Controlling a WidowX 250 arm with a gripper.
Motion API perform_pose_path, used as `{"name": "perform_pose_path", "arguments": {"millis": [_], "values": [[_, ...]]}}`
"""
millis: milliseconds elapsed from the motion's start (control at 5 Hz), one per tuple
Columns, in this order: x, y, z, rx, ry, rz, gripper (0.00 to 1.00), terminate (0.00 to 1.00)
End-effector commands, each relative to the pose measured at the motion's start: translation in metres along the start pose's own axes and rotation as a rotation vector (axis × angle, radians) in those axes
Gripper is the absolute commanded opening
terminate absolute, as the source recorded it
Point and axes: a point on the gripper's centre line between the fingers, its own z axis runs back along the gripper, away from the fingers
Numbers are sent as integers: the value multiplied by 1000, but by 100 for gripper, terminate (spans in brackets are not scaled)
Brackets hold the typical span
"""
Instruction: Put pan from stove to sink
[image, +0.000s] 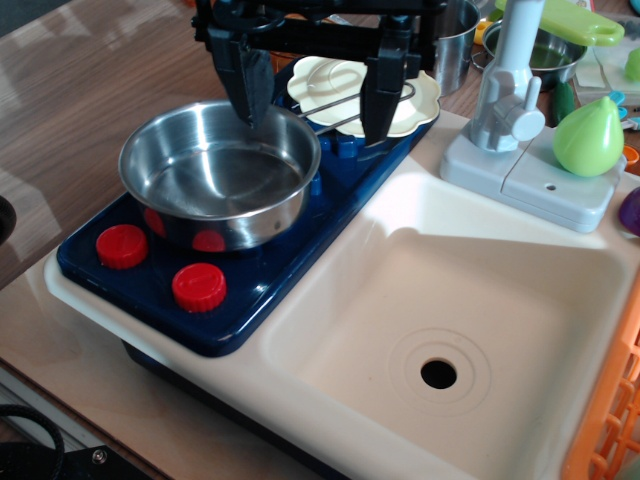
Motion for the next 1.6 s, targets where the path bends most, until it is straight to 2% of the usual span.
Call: {"name": "perform_pose_path", "arguments": {"millis": [0,600,800,1200,1400], "values": [[10,2,-10,23,-73,6,100,0],[10,7,-35,11,-90,29,100,0],[3,4,-40,34,-88,43,0,0],[-6,1,-36,52,-81,49,0,0],[-15,-3,-25,93,-84,80,0,0]]}}
